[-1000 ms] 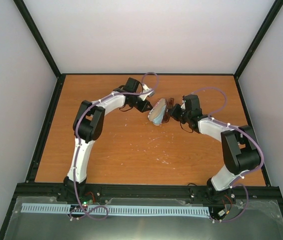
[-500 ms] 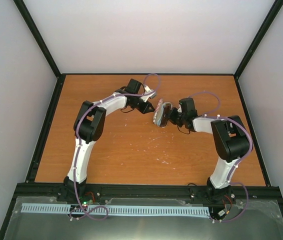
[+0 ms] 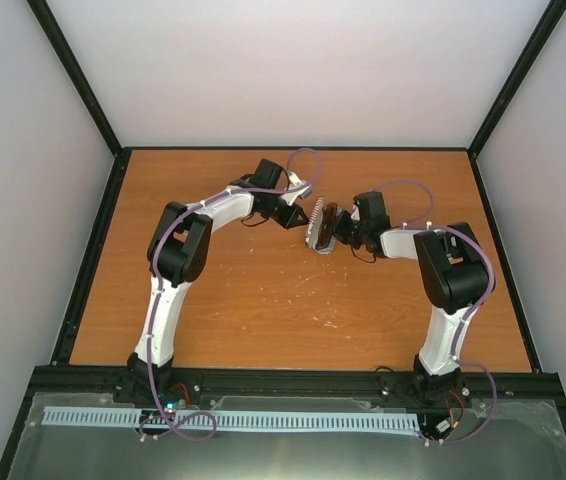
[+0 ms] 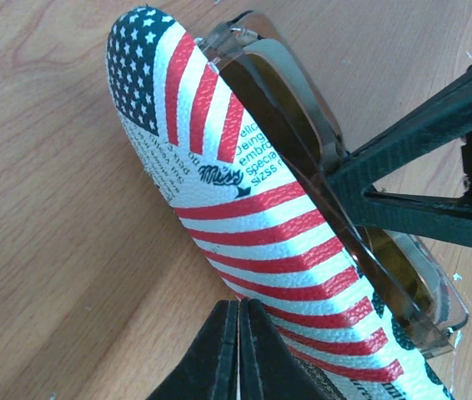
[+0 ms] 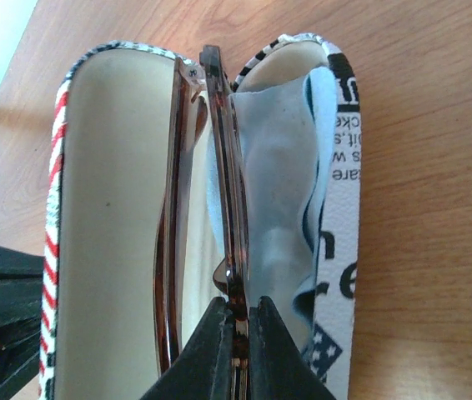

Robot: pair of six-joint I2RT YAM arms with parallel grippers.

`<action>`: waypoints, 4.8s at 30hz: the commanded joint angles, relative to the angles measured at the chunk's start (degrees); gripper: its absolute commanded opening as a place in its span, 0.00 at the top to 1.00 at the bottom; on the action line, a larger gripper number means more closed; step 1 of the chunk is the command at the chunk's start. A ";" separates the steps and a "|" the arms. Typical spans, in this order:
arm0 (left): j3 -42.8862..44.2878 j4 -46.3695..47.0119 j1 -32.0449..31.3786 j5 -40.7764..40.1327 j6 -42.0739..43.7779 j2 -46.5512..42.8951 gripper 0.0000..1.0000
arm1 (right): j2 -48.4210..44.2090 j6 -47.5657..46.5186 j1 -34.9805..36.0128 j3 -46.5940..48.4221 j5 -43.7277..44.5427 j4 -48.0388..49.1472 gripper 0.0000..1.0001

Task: Organize the sunglasses

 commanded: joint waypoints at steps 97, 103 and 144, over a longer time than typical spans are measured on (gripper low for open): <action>5.87 -0.91 -3.89 2.87 -2.05 5.08 0.94 | 2.30 -10.45 0.04 4.30 -1.42 -2.35 0.97; 5.76 -0.98 -3.98 3.86 -2.26 6.01 0.94 | 2.15 -11.41 0.08 4.40 -2.63 -2.49 0.97; -31.05 7.54 20.79 -7.54 5.06 -45.07 0.01 | -30.66 -24.55 -12.04 -4.82 21.07 -31.15 0.78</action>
